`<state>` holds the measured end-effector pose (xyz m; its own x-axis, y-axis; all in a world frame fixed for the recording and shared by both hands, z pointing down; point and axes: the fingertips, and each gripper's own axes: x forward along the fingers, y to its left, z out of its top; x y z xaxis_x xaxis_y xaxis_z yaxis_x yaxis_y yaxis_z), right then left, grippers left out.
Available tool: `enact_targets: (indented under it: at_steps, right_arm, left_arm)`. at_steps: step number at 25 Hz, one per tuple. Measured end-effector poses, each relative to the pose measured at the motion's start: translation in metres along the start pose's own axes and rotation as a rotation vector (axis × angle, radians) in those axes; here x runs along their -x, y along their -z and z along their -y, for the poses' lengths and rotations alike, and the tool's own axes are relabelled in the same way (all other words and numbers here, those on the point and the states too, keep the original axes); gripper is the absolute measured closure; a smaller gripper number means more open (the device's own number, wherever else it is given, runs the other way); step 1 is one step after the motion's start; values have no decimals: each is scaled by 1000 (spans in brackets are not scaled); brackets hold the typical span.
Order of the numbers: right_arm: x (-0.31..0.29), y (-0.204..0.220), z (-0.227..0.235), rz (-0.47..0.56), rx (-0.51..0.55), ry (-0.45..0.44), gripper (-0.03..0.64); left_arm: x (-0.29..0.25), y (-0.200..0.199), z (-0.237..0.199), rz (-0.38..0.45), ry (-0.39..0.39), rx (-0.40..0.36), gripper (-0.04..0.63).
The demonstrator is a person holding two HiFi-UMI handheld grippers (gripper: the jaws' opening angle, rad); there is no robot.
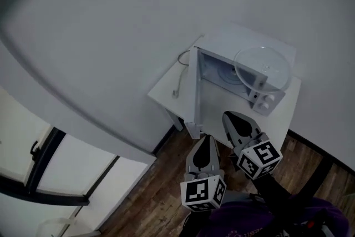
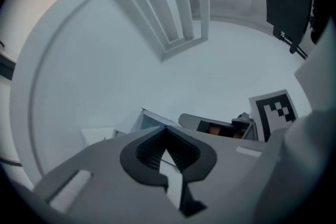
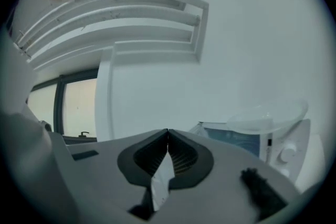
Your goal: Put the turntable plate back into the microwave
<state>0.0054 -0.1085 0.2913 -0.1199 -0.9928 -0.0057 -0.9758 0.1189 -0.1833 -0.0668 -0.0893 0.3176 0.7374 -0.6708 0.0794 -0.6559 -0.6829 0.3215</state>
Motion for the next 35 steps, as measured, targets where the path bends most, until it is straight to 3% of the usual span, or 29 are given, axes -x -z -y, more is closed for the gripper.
enact_targets:
  at_steps: [7,16,20,24,28,30,32,33,35]
  right_arm:
    - [44,-5,75,3,-6,256,606]
    - [90,-11,119,67,-53,524,606]
    - [96,-17,121,164,-96,561,606]
    - [105,-23,134,199,-139,606,606]
    - [101,-24,143,232,-232,541,606]
    - [102,-20,152,234,-274,556,606]
    - [105,-16,162,223,-295,602,604]
    - [105,-16,166,234,-319,602,591]
    - [104,-16,172,292,-407,565,487]
  left_arm:
    - [-49,21,44,-103,199,52,591]
    - [-83,30,103,-217,535,4,591]
    - [-95,25,114,-231,686,29,591]
    - [-117,18,118,-214,707,124,591]
    - [-145,26,114,-281,711,240,590]
    - [-158,29,110,-296,706,287,466]
    - [-169,33,105,-313,701,327,458]
    - [-174,35,102,-322,696,358,457]
    - [-183,36,96,-311,679,445,432]
